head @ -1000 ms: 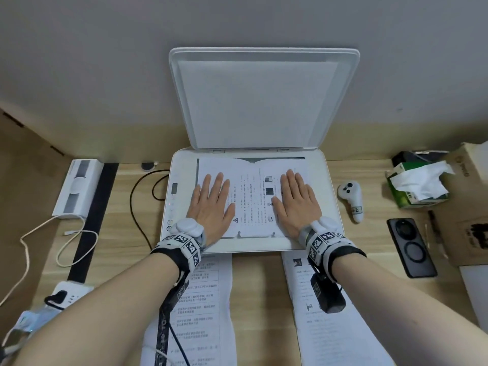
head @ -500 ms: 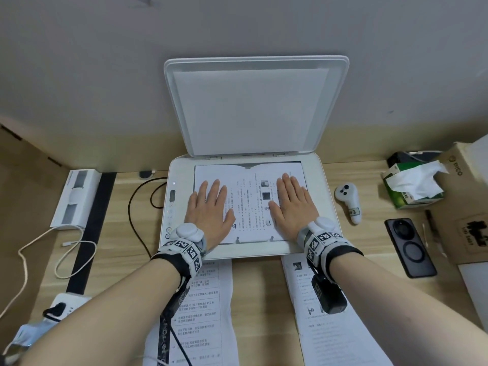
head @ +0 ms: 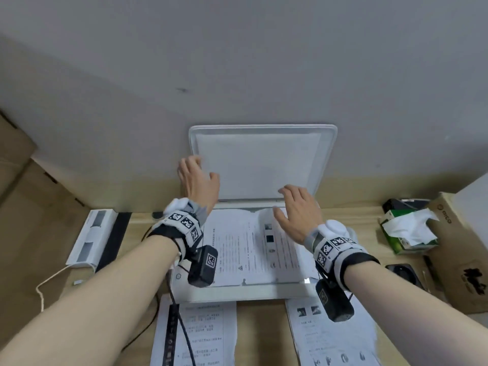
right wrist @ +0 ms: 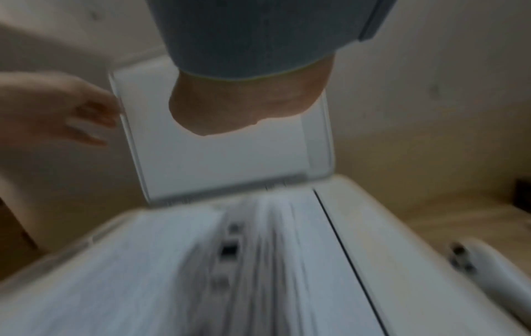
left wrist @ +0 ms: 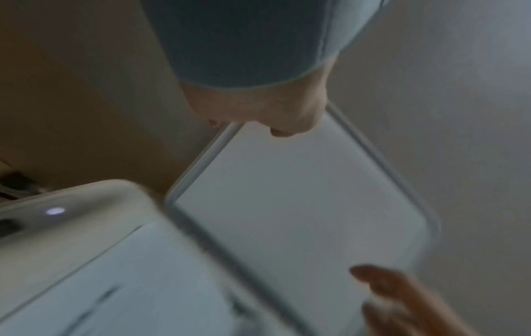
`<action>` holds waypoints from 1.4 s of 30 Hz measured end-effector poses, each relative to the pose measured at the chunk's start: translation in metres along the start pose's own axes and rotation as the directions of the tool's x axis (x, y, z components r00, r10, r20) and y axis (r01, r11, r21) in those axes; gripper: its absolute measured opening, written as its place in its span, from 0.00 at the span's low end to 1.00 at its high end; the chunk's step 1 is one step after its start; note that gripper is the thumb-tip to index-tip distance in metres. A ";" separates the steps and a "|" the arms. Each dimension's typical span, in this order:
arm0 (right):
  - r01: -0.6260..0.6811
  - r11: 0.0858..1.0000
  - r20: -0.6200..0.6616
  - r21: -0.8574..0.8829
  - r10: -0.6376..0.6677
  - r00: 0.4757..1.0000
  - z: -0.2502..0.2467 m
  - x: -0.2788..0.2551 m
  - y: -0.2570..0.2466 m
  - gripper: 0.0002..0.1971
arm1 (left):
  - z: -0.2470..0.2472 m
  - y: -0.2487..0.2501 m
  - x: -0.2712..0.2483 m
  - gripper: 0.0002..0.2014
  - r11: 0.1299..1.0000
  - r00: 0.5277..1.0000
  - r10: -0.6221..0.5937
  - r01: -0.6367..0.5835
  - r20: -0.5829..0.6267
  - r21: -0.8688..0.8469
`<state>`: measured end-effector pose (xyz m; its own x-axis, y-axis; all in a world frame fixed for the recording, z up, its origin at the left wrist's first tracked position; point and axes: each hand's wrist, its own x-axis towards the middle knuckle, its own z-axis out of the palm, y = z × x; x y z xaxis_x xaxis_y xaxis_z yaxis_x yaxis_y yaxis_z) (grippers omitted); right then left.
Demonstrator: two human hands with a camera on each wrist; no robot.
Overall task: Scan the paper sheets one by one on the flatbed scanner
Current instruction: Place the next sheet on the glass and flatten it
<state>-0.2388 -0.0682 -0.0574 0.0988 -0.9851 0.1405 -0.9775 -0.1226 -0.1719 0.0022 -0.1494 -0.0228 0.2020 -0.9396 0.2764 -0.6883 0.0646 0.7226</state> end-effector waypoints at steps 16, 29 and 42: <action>0.100 0.988 -0.060 -0.119 -0.108 0.992 -0.084 0.016 -0.065 0.15 | -0.083 -0.002 -0.024 0.07 0.986 0.917 -0.006 0.072 0.398 -0.151; 0.082 0.996 0.511 0.047 -0.094 0.855 0.026 -0.099 -0.102 0.37 | -0.060 -0.105 -0.141 0.48 0.775 0.438 -0.053 -0.549 0.897 0.314; 0.188 0.978 0.327 0.086 -0.206 0.922 0.087 -0.062 -0.113 0.34 | -0.071 -0.148 -0.132 0.19 0.961 0.786 -0.245 0.121 0.568 0.247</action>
<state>-0.1183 -0.0035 -0.1311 0.3536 -0.9227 -0.1535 -0.9216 -0.3156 -0.2259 0.1269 -0.0108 -0.1209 -0.0684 -0.9451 -0.3197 -0.8094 -0.1348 0.5716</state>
